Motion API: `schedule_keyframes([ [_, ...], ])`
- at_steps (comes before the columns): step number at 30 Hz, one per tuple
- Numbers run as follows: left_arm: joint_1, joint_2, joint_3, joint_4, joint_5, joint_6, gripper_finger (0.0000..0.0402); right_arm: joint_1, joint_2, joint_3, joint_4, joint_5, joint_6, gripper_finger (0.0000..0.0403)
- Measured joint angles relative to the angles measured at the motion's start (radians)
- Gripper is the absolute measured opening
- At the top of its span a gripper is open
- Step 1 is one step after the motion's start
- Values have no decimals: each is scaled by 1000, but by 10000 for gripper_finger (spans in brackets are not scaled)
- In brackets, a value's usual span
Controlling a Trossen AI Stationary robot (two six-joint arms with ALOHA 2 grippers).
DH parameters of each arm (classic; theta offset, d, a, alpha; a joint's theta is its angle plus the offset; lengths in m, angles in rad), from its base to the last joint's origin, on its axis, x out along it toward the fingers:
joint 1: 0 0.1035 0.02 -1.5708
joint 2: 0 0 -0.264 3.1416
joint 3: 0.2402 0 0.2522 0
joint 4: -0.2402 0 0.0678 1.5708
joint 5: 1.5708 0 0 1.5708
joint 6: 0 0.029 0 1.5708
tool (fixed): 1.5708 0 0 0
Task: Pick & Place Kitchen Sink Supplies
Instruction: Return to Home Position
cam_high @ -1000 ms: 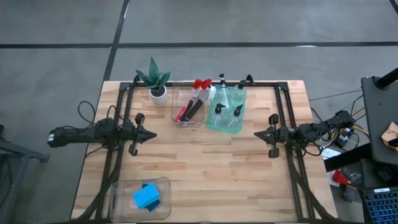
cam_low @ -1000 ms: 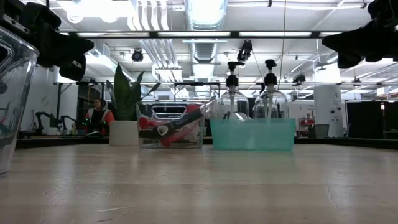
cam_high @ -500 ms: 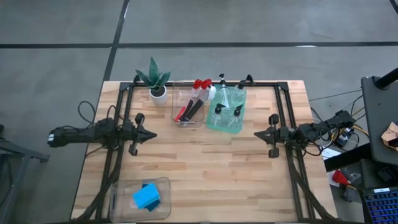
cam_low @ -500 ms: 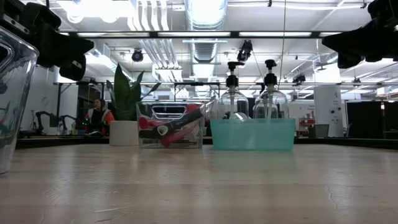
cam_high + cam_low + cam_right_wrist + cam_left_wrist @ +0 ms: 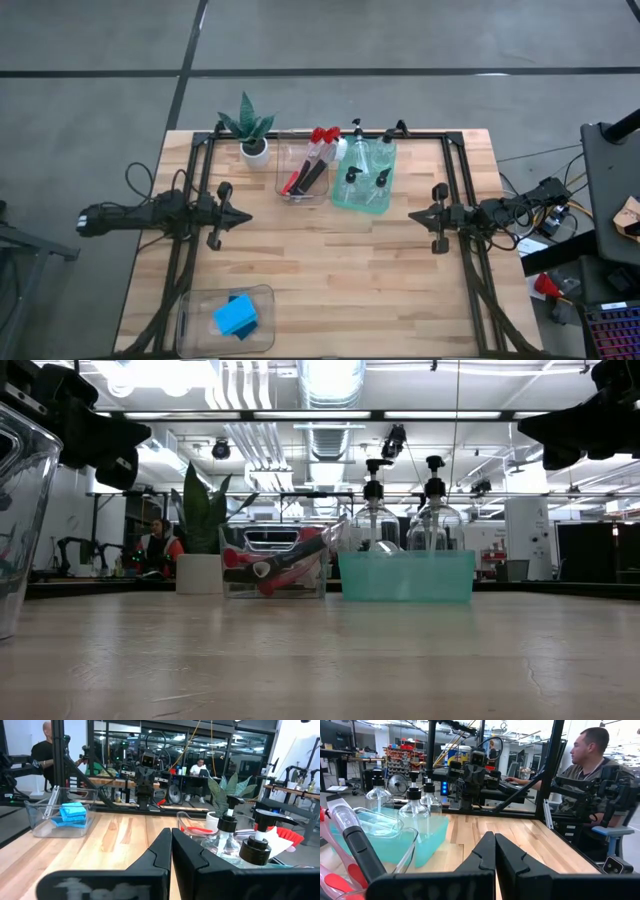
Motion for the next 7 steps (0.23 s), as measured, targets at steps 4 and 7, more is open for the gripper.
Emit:
schedule_keyframes([
  [4,0,0,0,0,0,0,0,0,0,0,0,0,0,9],
  [7,0,0,0,0,0,0,0,0,0,0,0,0,2,9],
])
